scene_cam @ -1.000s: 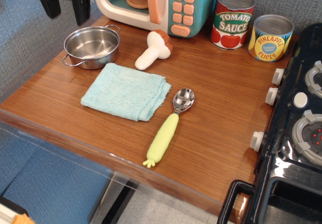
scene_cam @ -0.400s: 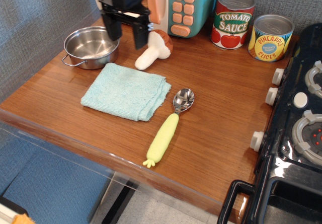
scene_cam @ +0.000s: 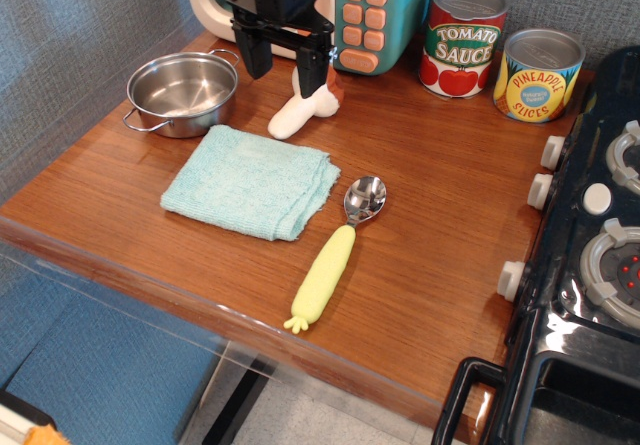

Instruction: Place the mushroom into the metal pot.

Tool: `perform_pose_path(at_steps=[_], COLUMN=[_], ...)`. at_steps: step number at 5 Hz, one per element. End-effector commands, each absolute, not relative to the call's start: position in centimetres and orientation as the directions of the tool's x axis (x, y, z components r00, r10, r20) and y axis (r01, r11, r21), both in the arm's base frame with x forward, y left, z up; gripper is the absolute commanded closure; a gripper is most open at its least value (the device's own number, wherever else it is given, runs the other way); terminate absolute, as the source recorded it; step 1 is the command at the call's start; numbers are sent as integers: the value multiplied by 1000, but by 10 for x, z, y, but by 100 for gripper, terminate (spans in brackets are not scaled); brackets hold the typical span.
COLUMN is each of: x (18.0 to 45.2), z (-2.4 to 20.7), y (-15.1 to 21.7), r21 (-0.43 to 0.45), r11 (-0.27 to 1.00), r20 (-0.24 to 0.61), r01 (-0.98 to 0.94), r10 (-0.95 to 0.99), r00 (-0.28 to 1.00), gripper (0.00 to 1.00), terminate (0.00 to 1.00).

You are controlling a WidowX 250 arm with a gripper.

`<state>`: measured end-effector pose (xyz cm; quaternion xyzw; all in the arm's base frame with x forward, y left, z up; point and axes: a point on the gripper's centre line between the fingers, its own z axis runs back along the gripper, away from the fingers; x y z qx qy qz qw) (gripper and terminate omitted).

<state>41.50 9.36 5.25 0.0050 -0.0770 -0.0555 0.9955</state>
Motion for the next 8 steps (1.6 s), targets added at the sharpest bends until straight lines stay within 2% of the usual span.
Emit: perform_pose_path(at_steps=[1, 2, 4, 5, 6, 7, 8], x=[420, 413, 404, 404, 407, 403, 391], z=[54, 41, 33, 43, 69, 119, 151], y=[96, 92, 87, 85, 86, 101, 137], r21=[40, 39, 38, 28, 4, -18, 4], r11=[995, 994, 991, 991, 992, 997, 999], r20=[187, 152, 131, 156, 220, 331, 358], r01=[89, 103, 131, 133, 122, 81, -51], r10=[-95, -108, -135, -136, -120, -71, 46], r00=[978, 983, 982, 978, 968, 941, 932], gripper=[0, 0, 0, 100, 100, 100, 100], terminate=[0, 0, 0, 0, 0, 0, 0])
